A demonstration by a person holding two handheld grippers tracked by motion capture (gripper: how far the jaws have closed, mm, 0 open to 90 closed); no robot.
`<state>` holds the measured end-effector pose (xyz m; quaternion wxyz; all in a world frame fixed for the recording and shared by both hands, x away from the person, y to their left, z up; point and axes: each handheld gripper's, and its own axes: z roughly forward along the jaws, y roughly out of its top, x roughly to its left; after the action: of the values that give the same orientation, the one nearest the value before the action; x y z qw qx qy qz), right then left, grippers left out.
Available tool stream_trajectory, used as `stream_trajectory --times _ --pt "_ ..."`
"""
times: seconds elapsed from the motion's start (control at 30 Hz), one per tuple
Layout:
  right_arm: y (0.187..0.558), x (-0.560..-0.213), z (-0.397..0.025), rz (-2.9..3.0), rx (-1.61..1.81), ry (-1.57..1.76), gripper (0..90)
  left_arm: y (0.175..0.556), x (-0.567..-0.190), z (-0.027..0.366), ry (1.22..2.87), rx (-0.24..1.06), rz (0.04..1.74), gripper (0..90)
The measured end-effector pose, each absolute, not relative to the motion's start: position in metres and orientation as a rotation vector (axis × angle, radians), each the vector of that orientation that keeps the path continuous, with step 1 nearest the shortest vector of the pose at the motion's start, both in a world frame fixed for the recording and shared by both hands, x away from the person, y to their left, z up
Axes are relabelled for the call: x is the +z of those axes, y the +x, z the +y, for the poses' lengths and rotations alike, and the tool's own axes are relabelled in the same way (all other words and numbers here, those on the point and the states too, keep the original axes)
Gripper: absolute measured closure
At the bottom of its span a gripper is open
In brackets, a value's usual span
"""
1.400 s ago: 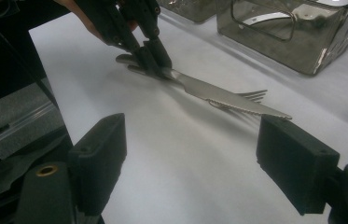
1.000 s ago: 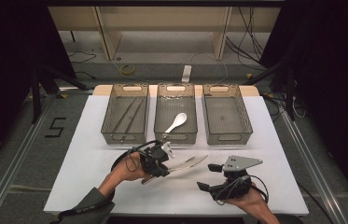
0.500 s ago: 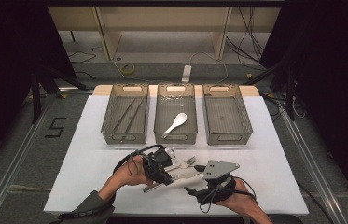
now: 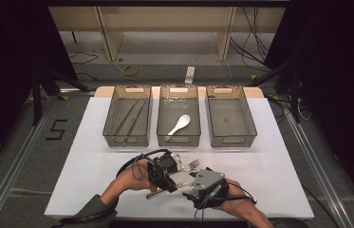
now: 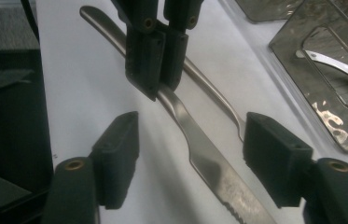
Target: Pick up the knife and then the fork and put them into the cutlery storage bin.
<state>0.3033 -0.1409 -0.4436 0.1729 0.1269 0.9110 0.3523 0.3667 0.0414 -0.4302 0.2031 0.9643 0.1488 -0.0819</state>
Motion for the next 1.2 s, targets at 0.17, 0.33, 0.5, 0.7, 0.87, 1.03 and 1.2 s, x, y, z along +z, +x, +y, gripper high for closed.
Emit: stream_trajectory --times 0.17,0.33,0.5,0.7,0.87,1.03,1.2 --pt "0.303 -0.446 -0.136 2.588 0.959 0.303 44.5 0.365 -0.429 0.039 2.705 -0.253 0.393 79.4" --pt "0.303 -0.449 -0.132 2.598 0.928 0.259 50.7 0.364 -0.429 0.037 2.720 -0.267 0.368 79.3" --pt "0.301 -0.452 -0.129 2.616 0.884 0.213 55.0 0.362 -0.427 0.035 2.715 -0.276 0.366 79.3" --pt "0.300 -0.454 -0.126 2.634 0.849 0.163 62.5 0.361 -0.428 0.034 2.716 -0.299 0.359 79.3" --pt "0.298 -0.455 -0.125 2.632 0.828 0.128 68.2 0.360 -0.427 0.034 2.714 -0.318 0.355 79.3" --pt "0.297 -0.456 -0.124 2.626 0.811 0.073 72.6 0.361 -0.427 0.033 2.729 -0.339 0.335 79.2" --pt "0.293 -0.458 -0.123 2.624 0.774 -0.036 78.8 0.360 -0.428 0.032 2.741 -0.349 0.295 79.1"
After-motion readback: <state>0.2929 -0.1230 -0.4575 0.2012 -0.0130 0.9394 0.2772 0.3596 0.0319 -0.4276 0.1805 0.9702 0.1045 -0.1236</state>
